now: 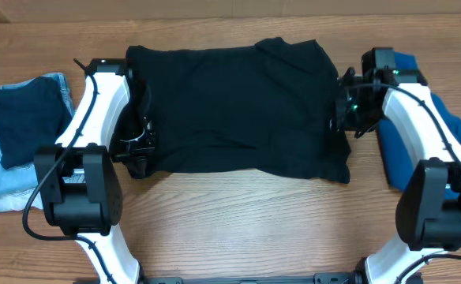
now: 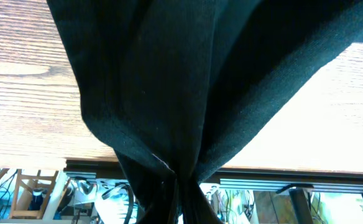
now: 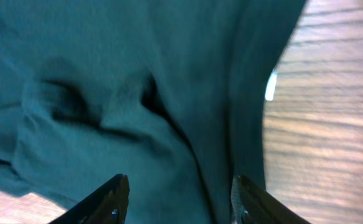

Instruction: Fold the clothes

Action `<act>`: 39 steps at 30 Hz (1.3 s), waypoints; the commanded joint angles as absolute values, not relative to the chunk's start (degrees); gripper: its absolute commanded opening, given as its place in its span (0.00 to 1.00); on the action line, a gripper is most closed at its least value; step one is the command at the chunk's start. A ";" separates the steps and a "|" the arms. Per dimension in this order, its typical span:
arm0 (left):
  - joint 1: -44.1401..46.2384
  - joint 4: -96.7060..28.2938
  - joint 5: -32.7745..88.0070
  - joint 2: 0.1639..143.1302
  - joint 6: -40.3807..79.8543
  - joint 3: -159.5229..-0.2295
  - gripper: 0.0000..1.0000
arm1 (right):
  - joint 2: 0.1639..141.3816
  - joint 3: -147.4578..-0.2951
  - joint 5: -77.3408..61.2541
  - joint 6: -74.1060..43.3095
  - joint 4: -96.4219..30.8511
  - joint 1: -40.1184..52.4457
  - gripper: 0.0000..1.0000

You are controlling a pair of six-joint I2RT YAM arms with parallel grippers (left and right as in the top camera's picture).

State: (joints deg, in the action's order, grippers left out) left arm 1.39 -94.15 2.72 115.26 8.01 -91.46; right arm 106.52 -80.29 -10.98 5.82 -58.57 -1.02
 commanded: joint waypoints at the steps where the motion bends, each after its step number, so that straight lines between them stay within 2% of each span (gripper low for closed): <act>1: 1.15 -93.78 2.28 113.45 8.95 -91.22 0.07 | 106.74 -77.01 -13.19 10.92 -53.17 1.26 0.59; 5: 1.15 -93.30 2.31 113.45 8.97 -91.22 0.07 | 106.76 -76.20 -12.45 15.27 -47.77 4.80 0.64; 11: 1.17 -92.75 2.31 113.45 8.95 -91.22 0.07 | 110.96 -76.18 -11.66 15.00 -47.42 5.19 0.67; 12: 1.15 -92.71 2.31 113.45 8.93 -91.22 0.07 | 113.01 -76.18 -11.64 14.79 -47.35 5.19 0.64; 14: 1.15 -92.68 2.31 113.45 8.80 -91.22 0.07 | 114.52 -76.18 -11.64 14.59 -47.13 5.19 0.49; 16: 1.15 -92.42 2.31 113.45 8.80 -91.22 0.07 | 114.69 -76.20 -11.62 14.31 -47.18 5.19 0.08; 17: 1.15 -92.33 2.31 113.45 8.78 -91.22 0.07 | 114.54 -76.25 -10.74 12.45 -47.20 5.19 0.04; 21: 1.15 -92.23 2.28 113.45 8.78 -91.22 0.07 | 107.81 -78.87 -5.98 7.22 -52.25 5.13 0.04; 25: 1.15 -92.29 1.26 113.45 8.80 -91.22 0.07 | 95.83 -82.81 -6.17 7.22 -66.81 5.13 0.04; 26: 1.15 -92.29 1.17 113.45 8.80 -91.22 0.07 | 93.65 -82.78 -8.43 7.22 -72.05 5.13 0.07; 27: 1.15 -92.27 0.97 113.45 8.80 -91.22 0.07 | 93.17 -82.78 -11.38 7.25 -75.55 5.13 0.13; 28: 1.15 -92.27 0.89 113.45 8.78 -91.22 0.07 | 93.30 -82.59 -14.26 7.27 -79.31 5.15 0.15; 33: -0.08 -93.45 -0.84 113.45 9.30 -91.24 0.04 | 93.34 -80.62 -18.50 7.25 -88.03 5.19 0.15; 35: -0.99 -93.56 -0.84 113.45 9.45 -91.22 0.04 | 93.34 -80.62 -18.44 7.25 -87.94 5.19 0.15; 38: -1.15 -93.54 -0.78 113.45 9.45 -91.24 0.04 | 93.34 -79.96 -17.67 6.33 -84.40 5.19 0.28; 39: -1.15 -93.43 -0.62 113.45 9.43 -91.24 0.04 | 93.34 -78.39 -13.67 2.83 -82.59 5.19 0.33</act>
State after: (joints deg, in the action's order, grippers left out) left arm -0.97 -93.25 0.10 115.26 8.64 -91.42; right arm 93.30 -80.64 -17.39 7.03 -84.84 5.23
